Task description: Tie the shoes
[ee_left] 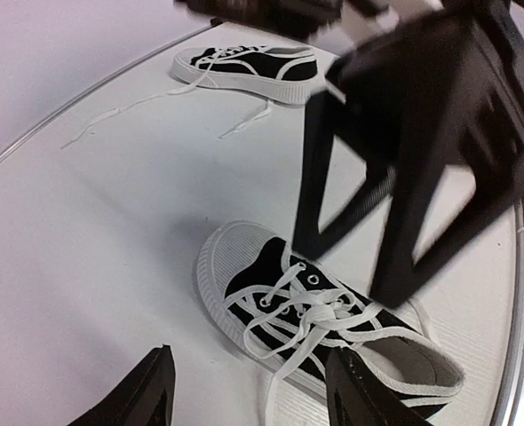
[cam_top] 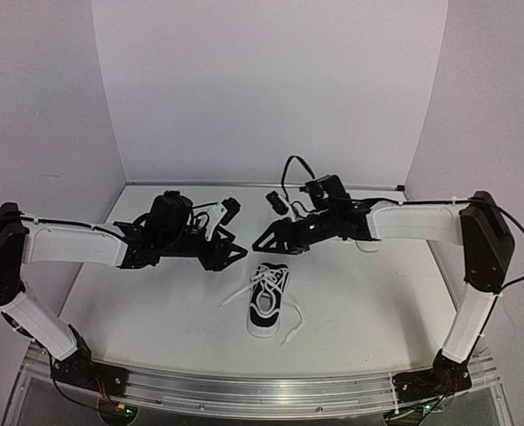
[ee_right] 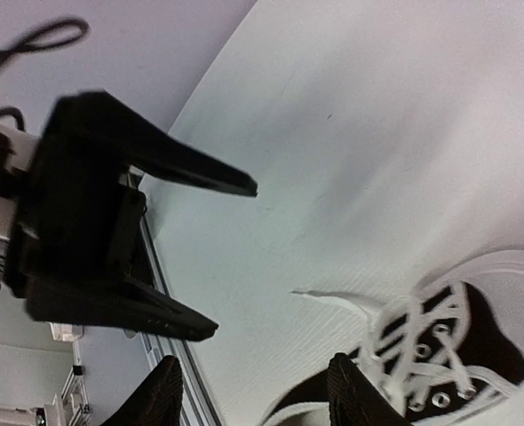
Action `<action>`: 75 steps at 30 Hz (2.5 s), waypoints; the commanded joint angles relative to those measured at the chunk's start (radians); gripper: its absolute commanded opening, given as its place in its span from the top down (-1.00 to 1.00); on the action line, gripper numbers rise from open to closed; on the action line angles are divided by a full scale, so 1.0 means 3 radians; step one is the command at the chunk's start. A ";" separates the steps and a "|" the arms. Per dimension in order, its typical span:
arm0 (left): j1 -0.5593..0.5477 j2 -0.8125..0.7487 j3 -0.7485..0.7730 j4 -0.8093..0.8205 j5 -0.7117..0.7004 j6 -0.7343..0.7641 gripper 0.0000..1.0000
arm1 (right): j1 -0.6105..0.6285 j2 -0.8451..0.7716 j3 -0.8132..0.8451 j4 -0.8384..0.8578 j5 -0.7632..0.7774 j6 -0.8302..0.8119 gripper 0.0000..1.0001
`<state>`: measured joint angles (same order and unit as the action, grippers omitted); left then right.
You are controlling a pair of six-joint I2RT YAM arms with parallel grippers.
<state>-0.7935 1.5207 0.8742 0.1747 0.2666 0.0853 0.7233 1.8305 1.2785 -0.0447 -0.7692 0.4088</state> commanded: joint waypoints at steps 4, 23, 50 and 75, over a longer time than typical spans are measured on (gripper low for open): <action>0.0149 0.0448 0.0596 -0.0240 0.0816 0.0494 -0.14 | -0.0328 -0.0078 -0.0236 -0.0189 0.0185 -0.0274 0.14; 0.0159 0.1285 0.1166 -0.0690 0.1433 0.0883 -0.18 | -0.0236 0.0439 -0.0074 -0.0246 -0.0191 -0.0427 0.42; 0.0160 0.1530 0.1343 -0.0770 0.1468 0.0928 -0.09 | -0.0156 0.0456 -0.0062 -0.0349 -0.0249 -0.0508 0.74; 0.0161 0.1296 0.1049 -0.0843 0.1573 0.1102 0.58 | -0.0125 0.0447 -0.0006 -0.0483 -0.0242 -0.0625 0.92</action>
<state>-0.7486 1.9591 1.1946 -0.0792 0.7315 0.3965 0.6729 1.9713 1.2510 -0.1767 -0.8368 0.2451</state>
